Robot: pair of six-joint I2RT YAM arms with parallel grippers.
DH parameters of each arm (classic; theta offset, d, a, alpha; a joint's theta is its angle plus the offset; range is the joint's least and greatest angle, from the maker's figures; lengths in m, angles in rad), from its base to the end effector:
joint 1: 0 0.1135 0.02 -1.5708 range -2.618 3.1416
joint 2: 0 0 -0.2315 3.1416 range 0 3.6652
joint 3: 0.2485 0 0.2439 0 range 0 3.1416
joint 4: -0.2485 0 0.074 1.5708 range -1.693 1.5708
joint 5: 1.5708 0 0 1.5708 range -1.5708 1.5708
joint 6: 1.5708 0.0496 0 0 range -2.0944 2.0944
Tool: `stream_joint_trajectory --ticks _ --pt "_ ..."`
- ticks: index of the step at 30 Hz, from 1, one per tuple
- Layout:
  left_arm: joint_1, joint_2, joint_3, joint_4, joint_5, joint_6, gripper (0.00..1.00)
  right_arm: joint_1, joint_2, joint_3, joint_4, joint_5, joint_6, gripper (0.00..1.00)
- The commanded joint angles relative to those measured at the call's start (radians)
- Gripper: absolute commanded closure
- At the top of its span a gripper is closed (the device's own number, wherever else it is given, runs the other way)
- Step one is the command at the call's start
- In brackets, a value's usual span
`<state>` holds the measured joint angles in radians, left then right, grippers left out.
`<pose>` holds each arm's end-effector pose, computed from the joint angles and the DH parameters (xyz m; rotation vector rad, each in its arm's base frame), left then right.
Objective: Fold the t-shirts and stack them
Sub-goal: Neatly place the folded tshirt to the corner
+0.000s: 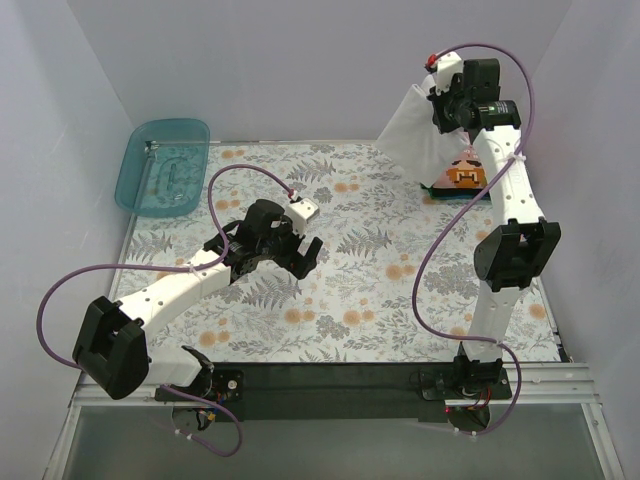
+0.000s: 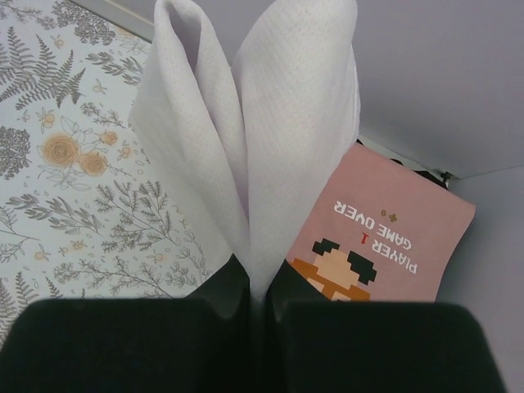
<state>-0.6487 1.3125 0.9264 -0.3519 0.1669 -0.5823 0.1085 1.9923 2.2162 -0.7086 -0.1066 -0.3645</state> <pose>0.2288 -0.1838 0.2212 0.1710 2.4330 -0.7888 0.4379 0.0530 0.3783 -0.5450 1.9792 -0.0495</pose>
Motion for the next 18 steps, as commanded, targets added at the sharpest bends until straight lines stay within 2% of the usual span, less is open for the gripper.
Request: stream_joint_trajectory --ticks 1,14,18 --pt "0.007 -0.032 0.009 -0.013 0.002 0.012 0.03 -0.029 -0.033 0.05 0.029 0.005 0.002 0.99" --pt "0.007 -0.019 0.012 -0.019 0.003 0.007 0.03 -0.098 0.048 0.072 0.032 -0.002 0.006 0.99" --pt "0.007 -0.012 0.019 -0.024 0.003 0.006 0.03 -0.153 0.075 0.079 0.04 -0.001 0.002 0.99"
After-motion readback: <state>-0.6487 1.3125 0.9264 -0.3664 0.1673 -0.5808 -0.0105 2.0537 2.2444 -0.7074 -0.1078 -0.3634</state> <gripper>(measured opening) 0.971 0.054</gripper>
